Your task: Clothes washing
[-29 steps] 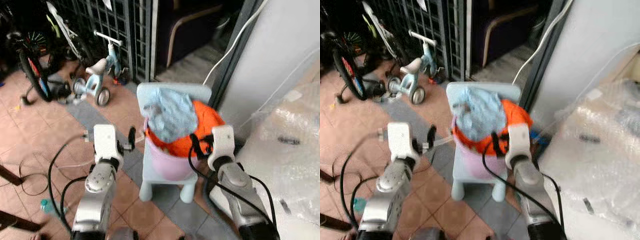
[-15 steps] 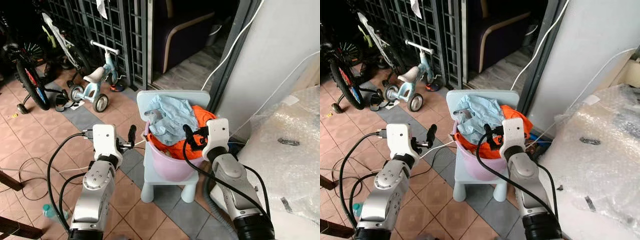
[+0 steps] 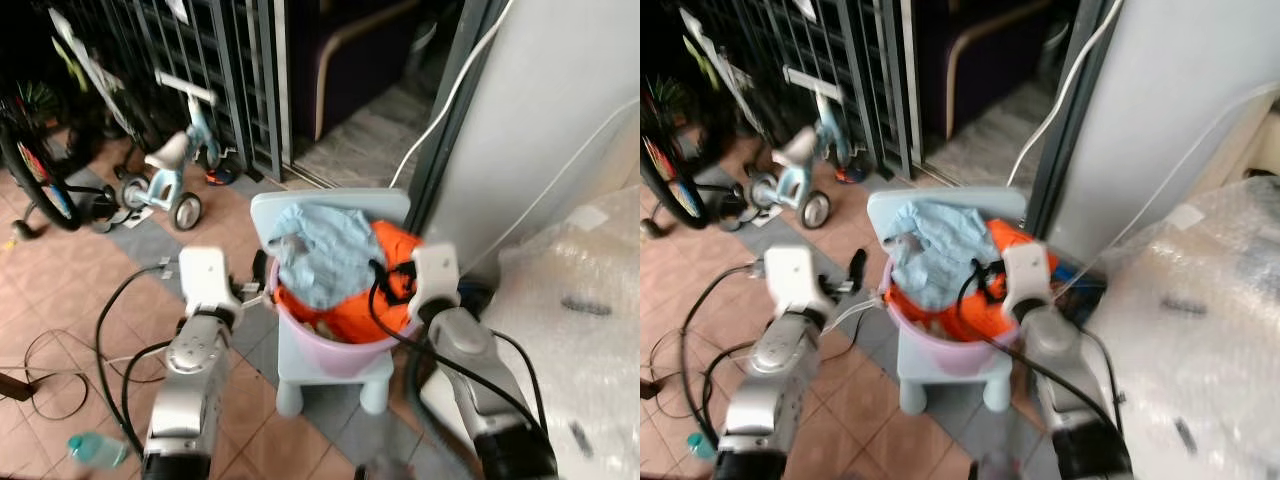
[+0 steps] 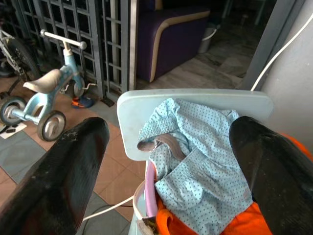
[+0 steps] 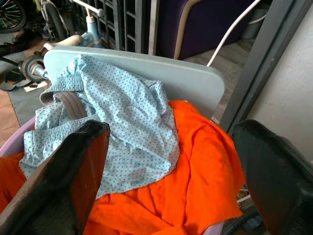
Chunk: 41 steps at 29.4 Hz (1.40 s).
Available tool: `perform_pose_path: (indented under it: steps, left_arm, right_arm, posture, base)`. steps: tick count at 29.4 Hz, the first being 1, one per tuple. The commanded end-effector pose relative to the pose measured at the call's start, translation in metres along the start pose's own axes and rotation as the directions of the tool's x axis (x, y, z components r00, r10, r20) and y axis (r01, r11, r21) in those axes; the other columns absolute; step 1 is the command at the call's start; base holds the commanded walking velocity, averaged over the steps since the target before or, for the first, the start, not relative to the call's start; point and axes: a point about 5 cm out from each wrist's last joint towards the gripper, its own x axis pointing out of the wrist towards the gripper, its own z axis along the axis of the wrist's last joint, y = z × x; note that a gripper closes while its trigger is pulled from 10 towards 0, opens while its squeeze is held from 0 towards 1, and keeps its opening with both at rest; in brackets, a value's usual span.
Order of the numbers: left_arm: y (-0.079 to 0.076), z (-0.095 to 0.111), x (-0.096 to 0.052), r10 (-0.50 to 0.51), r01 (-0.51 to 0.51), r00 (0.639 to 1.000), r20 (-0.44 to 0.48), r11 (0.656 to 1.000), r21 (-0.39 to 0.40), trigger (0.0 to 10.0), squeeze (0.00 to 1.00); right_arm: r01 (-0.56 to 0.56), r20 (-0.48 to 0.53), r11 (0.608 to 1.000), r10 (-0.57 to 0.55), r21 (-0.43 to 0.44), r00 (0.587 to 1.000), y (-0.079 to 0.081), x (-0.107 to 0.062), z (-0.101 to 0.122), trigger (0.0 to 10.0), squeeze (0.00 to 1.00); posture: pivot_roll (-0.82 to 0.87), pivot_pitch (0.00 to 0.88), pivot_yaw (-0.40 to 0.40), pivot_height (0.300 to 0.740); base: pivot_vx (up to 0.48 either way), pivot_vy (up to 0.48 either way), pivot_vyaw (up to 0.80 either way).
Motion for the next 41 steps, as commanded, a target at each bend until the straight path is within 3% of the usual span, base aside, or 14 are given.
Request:
perform_pose_path:
  steps: [1,8,12,14,18,21,22,25,29,32,35,36,37,41]
  left_arm:
    - [0.01,0.003,-0.001,0.034,-0.034,0.999,0.01,0.999,0.005,10.0,0.0]
    - [0.011,0.002,-0.002,0.041,-0.041,0.999,0.0,0.999,-0.001,10.0,0.0]
    - [0.01,0.002,-0.002,0.042,-0.042,0.999,0.005,0.999,-0.011,10.0,0.0]
    - [0.009,0.001,-0.002,0.047,-0.047,0.999,-0.011,0.999,-0.001,10.0,0.0]
    - [0.011,-0.002,-0.005,0.067,-0.067,0.997,-0.035,0.998,0.003,10.0,0.0]
    - [0.015,-0.003,-0.011,0.085,-0.086,0.995,-0.046,0.996,0.0,10.0,0.0]
    - [0.017,-0.004,-0.013,0.096,-0.096,0.994,-0.051,0.995,0.002,10.0,0.0]
    - [0.022,-0.005,-0.024,0.127,-0.125,0.99,-0.063,0.992,0.026,10.0,0.0]
    - [0.025,-0.007,-0.03,0.144,-0.141,0.987,-0.076,0.989,0.047,10.0,0.0]
    - [0.035,-0.013,-0.046,0.197,-0.187,0.972,-0.127,0.978,0.091,10.0,0.0]
    - [0.043,-0.014,-0.059,0.233,-0.21,0.962,-0.14,0.964,0.162,10.0,0.0]
    - [0.052,-0.015,-0.068,0.275,-0.234,0.951,-0.145,0.94,0.248,10.0,0.0]
    - [0.055,-0.015,-0.071,0.293,-0.246,0.945,-0.148,0.931,0.272,10.0,0.0]
    - [0.063,-0.018,-0.086,0.334,-0.282,0.925,-0.179,0.922,0.265,10.0,0.0]
  right_arm:
    - [-0.071,0.038,0.997,0.07,0.031,0.997,0.017,0.004,0.01,10.0,0.0]
    - [-0.16,0.075,0.986,0.164,-0.056,0.984,0.031,0.005,0.014,10.0,0.0]
    - [-0.127,0.099,0.99,0.132,-0.052,0.986,0.03,0.007,0.022,10.0,0.0]
    - [-0.166,0.079,0.979,0.176,-0.12,0.981,0.032,0.009,0.022,10.0,0.0]
    - [-0.255,0.019,0.964,0.257,-0.073,0.966,0.035,0.008,0.014,10.0,0.0]
    - [-0.226,-0.01,0.964,0.227,-0.144,0.974,0.034,0.014,0.009,10.0,0.0]
    - [-0.204,-0.013,0.957,0.206,-0.207,0.978,0.034,0.016,0.009,10.0,0.0]
    - [-0.151,-0.081,0.987,0.146,-0.062,0.986,0.036,0.027,0.005,10.0,0.0]
    - [-0.136,-0.088,0.984,0.126,-0.113,0.988,0.036,0.032,0.004,10.0,0.0]
    - [-0.218,-0.179,0.974,0.205,-0.058,0.962,0.048,0.037,-0.006,10.0,0.0]
    - [-0.27,-0.226,0.956,0.239,-0.113,0.944,0.057,0.039,-0.014,10.0,0.0]
    - [-0.291,-0.254,0.949,0.253,-0.124,0.933,0.06,0.041,-0.019,10.0,0.0]
    - [-0.3,-0.266,0.946,0.259,-0.126,0.928,0.061,0.041,-0.022,10.0,0.0]
    - [-0.327,-0.302,0.935,0.275,-0.139,0.913,0.063,0.043,-0.03,10.0,0.0]
  posture:
    - [-0.03,0.008,-0.014,0.74]
    - [-0.02,0.012,-0.013,0.74]
    - [-0.02,0.012,-0.014,0.74]
    - [-0.02,0.016,-0.017,0.74]
    - [0.01,0.026,-0.026,0.74]
    - [0.03,0.037,-0.032,0.74]
    - [0.03,0.041,-0.034,0.74]
    - [0.08,0.063,-0.046,0.74]
    - [0.09,0.072,-0.048,0.74]
    - [0.12,0.09,-0.052,0.74]
    - [0.13,0.115,-0.051,0.74]
    - [0.14,0.131,-0.048,0.74]
    - [0.14,0.131,-0.048,0.74]
    - [0.17,0.159,-0.053,0.74]
  base:
    - [0.428,0.0,0.0]
    - [0.418,0.0,0.0]
    - [0.157,0.0,0.0]
    - [0.0,0.0,0.0]
    - [0.0,0.0,0.0]
    - [0.0,0.0,0.0]
    - [0.0,0.0,0.0]
    - [0.0,0.0,0.0]
    - [0.0,0.0,0.0]
    - [0.0,0.0,0.0]
    - [0.0,0.0,0.0]
    - [0.0,0.0,0.0]
    - [0.0,0.0,0.0]
    - [0.0,0.0,0.0]
